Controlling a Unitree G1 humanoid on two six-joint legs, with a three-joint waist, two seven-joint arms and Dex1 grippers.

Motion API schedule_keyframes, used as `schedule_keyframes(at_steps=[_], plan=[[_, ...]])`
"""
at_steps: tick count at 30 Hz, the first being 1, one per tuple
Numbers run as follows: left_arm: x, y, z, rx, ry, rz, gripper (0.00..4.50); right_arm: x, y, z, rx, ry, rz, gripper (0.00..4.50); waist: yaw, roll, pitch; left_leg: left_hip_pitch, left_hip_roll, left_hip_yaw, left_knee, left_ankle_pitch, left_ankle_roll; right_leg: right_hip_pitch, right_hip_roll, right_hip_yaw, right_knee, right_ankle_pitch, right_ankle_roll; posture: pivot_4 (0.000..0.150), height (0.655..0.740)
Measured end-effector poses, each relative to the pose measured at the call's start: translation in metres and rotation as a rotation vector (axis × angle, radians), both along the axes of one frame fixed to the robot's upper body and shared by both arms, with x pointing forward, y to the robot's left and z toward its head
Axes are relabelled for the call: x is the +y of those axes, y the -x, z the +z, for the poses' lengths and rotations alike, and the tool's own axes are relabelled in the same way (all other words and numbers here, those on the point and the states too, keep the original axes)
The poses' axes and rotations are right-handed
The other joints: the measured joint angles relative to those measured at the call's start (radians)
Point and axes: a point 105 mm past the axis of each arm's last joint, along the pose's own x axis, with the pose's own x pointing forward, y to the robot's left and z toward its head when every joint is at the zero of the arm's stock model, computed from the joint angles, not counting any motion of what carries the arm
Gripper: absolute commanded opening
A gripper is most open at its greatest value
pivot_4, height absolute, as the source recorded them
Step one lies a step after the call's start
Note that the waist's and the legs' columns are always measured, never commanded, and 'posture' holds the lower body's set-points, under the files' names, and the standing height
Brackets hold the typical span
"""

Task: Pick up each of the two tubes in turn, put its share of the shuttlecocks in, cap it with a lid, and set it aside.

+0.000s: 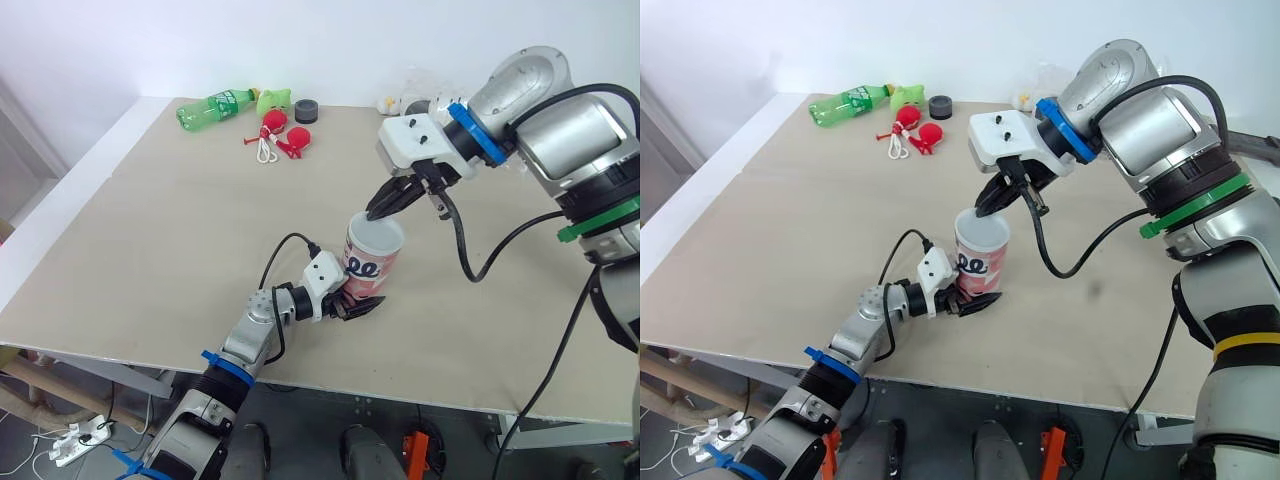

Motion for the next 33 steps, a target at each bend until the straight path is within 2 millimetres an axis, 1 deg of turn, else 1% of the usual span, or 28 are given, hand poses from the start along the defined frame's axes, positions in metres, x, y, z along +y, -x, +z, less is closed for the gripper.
schedule_keyframes(at_steps=[6, 8, 9, 11, 17, 21, 24, 25, 26, 27, 28, 31, 32, 33], plan=[[0.0, 0.0, 0.0, 0.001, 0.0, 0.0, 3.65, 0.0, 0.0, 0.0, -0.009, 0.006, 0.004, 0.09, 0.0, 0.0, 0.0, 0.0, 0.0, 0.0, 0.0, 0.0, 0.0, 0.0, 0.0, 0.0, 0.0, 0.0, 0.0, 0.15, 0.74], [0.0, 0.0, 0.0, 0.001, 0.0, 0.001, 3.65, 0.001, -0.001, 0.0, -0.011, 0.007, 0.005, 0.69, 0.0, 0.0, 0.0, 0.0, 0.0, 0.0, 0.0, 0.0, 0.0, 0.0, 0.0, 0.0, 0.0, 0.0, 0.0, 0.15, 0.74], [0.0, 0.0, 0.0, 0.001, 0.0, 0.001, 3.65, 0.001, -0.001, 0.0, -0.012, 0.008, 0.002, 0.86, 0.0, 0.0, 0.0, 0.0, 0.0, 0.0, 0.0, 0.0, 0.0, 0.0, 0.0, 0.0, 0.0, 0.0, 0.0, 0.15, 0.74], [0.0, 0.0, 0.0, 0.001, 0.0, 0.0, 3.65, -0.001, -0.003, -0.002, -0.007, 0.009, -0.008, 1.76, 0.0, 0.0, 0.0, 0.0, 0.0, 0.0, 0.0, 0.0, 0.0, 0.0, 0.0, 0.0, 0.0, 0.0, 0.0, 0.15, 0.74], [0.0, 0.0, 0.0, 0.001, 0.001, 0.0, 3.65, 0.0, -0.005, 0.003, -0.019, -0.022, -0.015, 4.46, 0.0, 0.0, 0.0, 0.0, 0.0, 0.0, 0.0, 0.0, 0.0, 0.0, 0.0, 0.0, 0.0, 0.0, -0.001, 0.15, 0.74], [0.0, 0.0, 0.0, 0.001, 0.001, 0.001, 3.65, 0.003, -0.008, 0.006, -0.01, -0.055, -0.024, 4.46, 0.0, 0.0, 0.0, 0.0, 0.0, 0.0, 0.0, 0.0, 0.0, 0.0, 0.0, 0.0, 0.0, 0.0, -0.001, 0.15, 0.74], [0.0, 0.0, 0.0, 0.001, 0.002, 0.0, 3.65, 0.006, -0.007, 0.017, -0.009, -0.096, -0.029, 3.52, 0.0, 0.0, 0.0, 0.0, 0.0, 0.0, 0.0, 0.0, 0.0, 0.0, 0.0, 0.0, 0.0, 0.001, -0.001, 0.15, 0.74], [0.0, 0.0, 0.0, 0.001, 0.002, 0.0, 3.65, 0.008, -0.006, 0.023, -0.012, -0.113, -0.025, 3.12, 0.0, 0.0, 0.0, 0.0, 0.0, 0.0, 0.0, 0.0, 0.0, 0.0, 0.0, 0.0, 0.0, 0.001, -0.001, 0.15, 0.74], [0.0, 0.0, 0.0, 0.0, 0.002, 0.0, 3.65, 0.01, -0.003, 0.03, -0.013, -0.142, -0.016, 2.57, 0.0, 0.0, 0.0, 0.0, 0.0, 0.0, 0.0, 0.0, 0.0, 0.0, 0.0, 0.0, 0.0, 0.0, -0.001, 0.15, 0.74], [0.0, 0.0, 0.0, 0.0, 0.003, -0.001, 3.65, 0.01, 0.0, 0.033, -0.01, -0.153, -0.012, 2.06, 0.0, 0.0, 0.0, 0.0, 0.0, 0.0, 0.0, 0.0, 0.0, 0.0, 0.0, 0.0, 0.0, 0.0, -0.001, 0.15, 0.74], [-0.001, 0.0, 0.0, 0.001, 0.003, -0.001, 3.65, 0.011, 0.003, 0.036, -0.004, -0.166, 0.0, 1.64, 0.0, 0.0, 0.0, 0.0, 0.0, 0.0, 0.0, 0.0, 0.0, 0.0, 0.0, 0.0, 0.0, 0.0, -0.001, 0.15, 0.74], [-0.001, 0.0, 0.0, 0.001, 0.003, -0.001, 3.65, 0.011, 0.013, 0.038, 0.021, -0.182, 0.024, 0.13, 0.0, 0.0, 0.0, 0.0, 0.0, 0.0, 0.0, 0.0, 0.0, 0.0, 0.0, 0.0, 0.0, 0.0, -0.001, 0.15, 0.74], [0.0, 0.0, 0.0, 0.001, 0.002, -0.001, 3.65, 0.011, 0.014, 0.038, 0.024, -0.18, 0.027, 0.02, 0.0, 0.0, 0.0, 0.0, 0.0, 0.0, 0.0, 0.0, 0.0, 0.0, 0.0, 0.0, 0.0, 0.0, -0.001, 0.15, 0.74], [-0.001, 0.0, 0.0, 0.001, 0.002, -0.001, 3.65, 0.009, 0.017, 0.033, 0.039, -0.167, 0.03, 0.02, 0.0, 0.0, 0.0, 0.0, 0.0, 0.0, 0.0, 0.0, 0.0, 0.0, 0.0, 0.0, 0.0, 0.0, 0.0, 0.15, 0.74]])
